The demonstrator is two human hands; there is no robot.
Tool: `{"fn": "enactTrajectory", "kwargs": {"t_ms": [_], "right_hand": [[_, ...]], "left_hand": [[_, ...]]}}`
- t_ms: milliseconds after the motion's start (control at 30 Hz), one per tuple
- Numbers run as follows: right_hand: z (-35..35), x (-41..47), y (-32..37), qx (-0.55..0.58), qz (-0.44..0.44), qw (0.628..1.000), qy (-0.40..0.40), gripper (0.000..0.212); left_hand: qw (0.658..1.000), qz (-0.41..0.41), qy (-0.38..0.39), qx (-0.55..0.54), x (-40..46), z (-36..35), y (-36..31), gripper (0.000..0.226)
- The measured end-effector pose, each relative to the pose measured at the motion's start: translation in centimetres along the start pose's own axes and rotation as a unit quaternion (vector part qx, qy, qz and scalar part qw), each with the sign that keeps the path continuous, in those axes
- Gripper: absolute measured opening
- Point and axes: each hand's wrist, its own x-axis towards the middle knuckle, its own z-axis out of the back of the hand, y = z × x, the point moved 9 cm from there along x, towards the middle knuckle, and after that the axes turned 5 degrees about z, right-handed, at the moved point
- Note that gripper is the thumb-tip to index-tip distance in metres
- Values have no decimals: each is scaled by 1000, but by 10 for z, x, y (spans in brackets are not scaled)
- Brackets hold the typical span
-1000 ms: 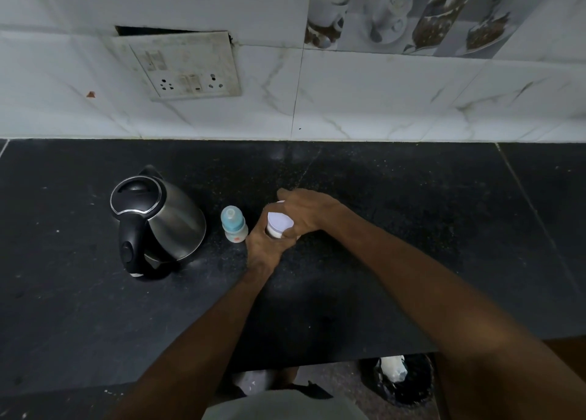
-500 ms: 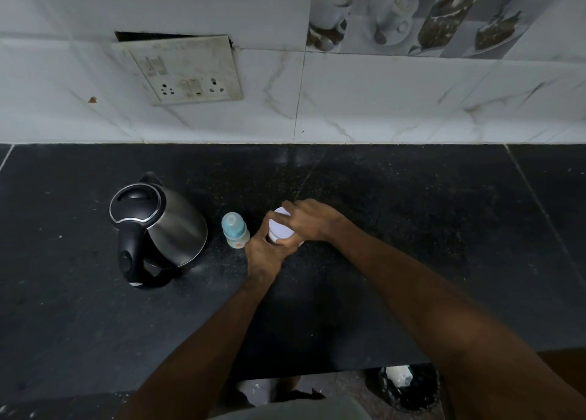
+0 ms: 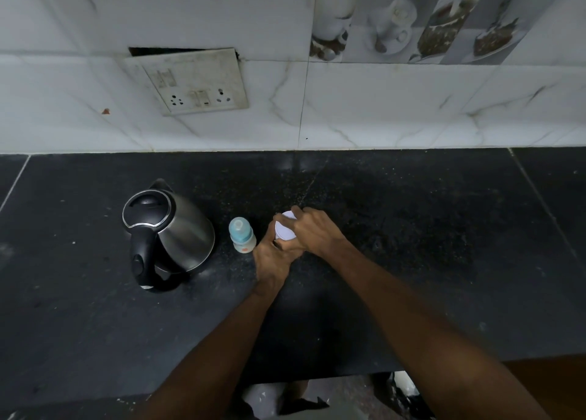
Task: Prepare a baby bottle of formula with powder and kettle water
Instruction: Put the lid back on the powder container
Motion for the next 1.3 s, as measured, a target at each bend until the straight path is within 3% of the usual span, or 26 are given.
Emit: {"fn": "enactTrajectory", "kwargs": {"t_ms": [233, 333, 467, 633, 767, 833, 933, 1000, 1300], "right_hand": [[5, -8, -4, 31, -38, 999, 16, 76], [6, -13, -4, 31, -50, 998, 28, 91], [15, -29, -9, -4, -87, 996, -4, 104], [25, -44, -7, 39, -128, 990, -34, 101], [8, -55, 8, 61, -133, 989, 23, 88], [10, -61, 13, 49, -149, 988, 9, 81], [29, -66, 22, 20, -167, 984, -50, 56], [27, -64, 32, 7, -157, 987, -44, 47], [2, -57, 31, 39, -213, 975, -48, 42]], "left_hand": [[998, -10, 39, 39, -6, -2, -10, 72], [997, 10, 61, 45, -13, -4, -16, 70], [992, 67, 60, 90, -18, 2, -2, 131], [989, 62, 63, 122, -36, 13, -5, 147], [987, 53, 67, 138, -46, 20, -13, 137], [986, 35, 65, 146, -50, 25, -20, 127], [987, 15, 51, 155, -57, 40, -30, 82], [986, -1, 35, 163, -63, 55, -41, 51], [983, 0, 24, 182, -72, 103, -9, 38]]}}
